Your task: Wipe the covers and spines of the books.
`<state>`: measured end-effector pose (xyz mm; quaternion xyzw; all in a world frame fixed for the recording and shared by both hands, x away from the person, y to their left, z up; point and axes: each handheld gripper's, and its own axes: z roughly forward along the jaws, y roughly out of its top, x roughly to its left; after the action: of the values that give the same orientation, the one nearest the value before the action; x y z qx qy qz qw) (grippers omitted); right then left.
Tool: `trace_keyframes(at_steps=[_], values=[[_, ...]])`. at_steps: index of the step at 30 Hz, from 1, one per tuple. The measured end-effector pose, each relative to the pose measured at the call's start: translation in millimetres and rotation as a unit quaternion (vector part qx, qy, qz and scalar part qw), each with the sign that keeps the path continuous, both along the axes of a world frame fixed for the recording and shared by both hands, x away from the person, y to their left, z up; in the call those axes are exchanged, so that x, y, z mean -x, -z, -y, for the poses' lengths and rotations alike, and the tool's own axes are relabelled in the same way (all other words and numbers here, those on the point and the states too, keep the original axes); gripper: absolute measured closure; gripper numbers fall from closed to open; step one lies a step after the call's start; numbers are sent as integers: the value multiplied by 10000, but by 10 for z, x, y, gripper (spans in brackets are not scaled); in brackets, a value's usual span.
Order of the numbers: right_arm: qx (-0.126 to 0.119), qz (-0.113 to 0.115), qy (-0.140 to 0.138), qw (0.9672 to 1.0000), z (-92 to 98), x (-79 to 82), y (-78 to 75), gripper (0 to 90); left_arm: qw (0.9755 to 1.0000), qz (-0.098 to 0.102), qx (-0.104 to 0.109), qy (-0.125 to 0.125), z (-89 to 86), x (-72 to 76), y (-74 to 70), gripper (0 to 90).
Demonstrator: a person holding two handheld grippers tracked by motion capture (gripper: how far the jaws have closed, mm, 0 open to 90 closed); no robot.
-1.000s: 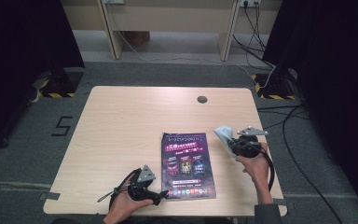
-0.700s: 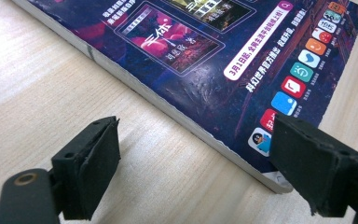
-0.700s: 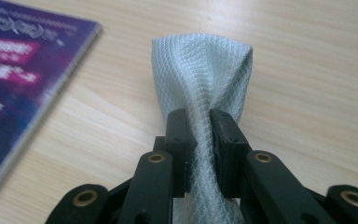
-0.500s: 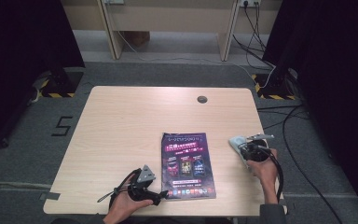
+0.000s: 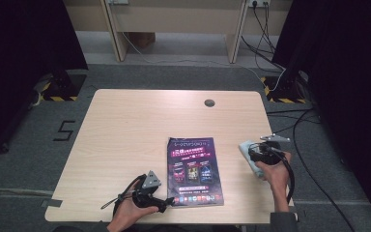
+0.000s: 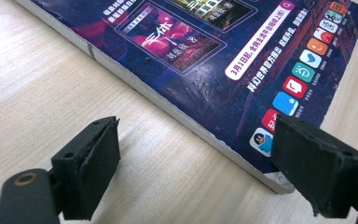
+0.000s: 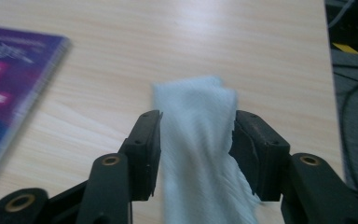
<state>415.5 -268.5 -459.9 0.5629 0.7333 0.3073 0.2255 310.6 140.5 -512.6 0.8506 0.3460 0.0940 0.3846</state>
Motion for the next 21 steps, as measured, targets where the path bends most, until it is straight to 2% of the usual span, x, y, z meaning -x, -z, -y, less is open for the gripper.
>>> trace_keyframes(at_steps=[2,6,9,11,15,18,21], values=[[-309,-1,-282,9991,-110,3,-17,485,10000,-25,-6,22,0,-9,-4,151],[-527,-160,-619,9966,-318,-26,44,415,9999,-60,89,40,-13,-26,-30,177],[-682,-262,-779,9943,-442,-50,90,376,9998,-37,201,-78,-27,-87,-42,189],[-777,-275,-887,9926,-514,-68,122,360,9993,-92,291,-221,-42,-147,-45,188],[-796,-373,-1155,9894,-666,-68,177,348,9988,-91,349,-323,9,-235,-39,186],[-887,-431,-1249,9873,-748,-73,199,338,9994,-43,215,-273,66,-266,-25,186],[-863,-458,-1329,9863,-815,-79,224,331,9993,-78,234,-265,117,-282,-9,186]])
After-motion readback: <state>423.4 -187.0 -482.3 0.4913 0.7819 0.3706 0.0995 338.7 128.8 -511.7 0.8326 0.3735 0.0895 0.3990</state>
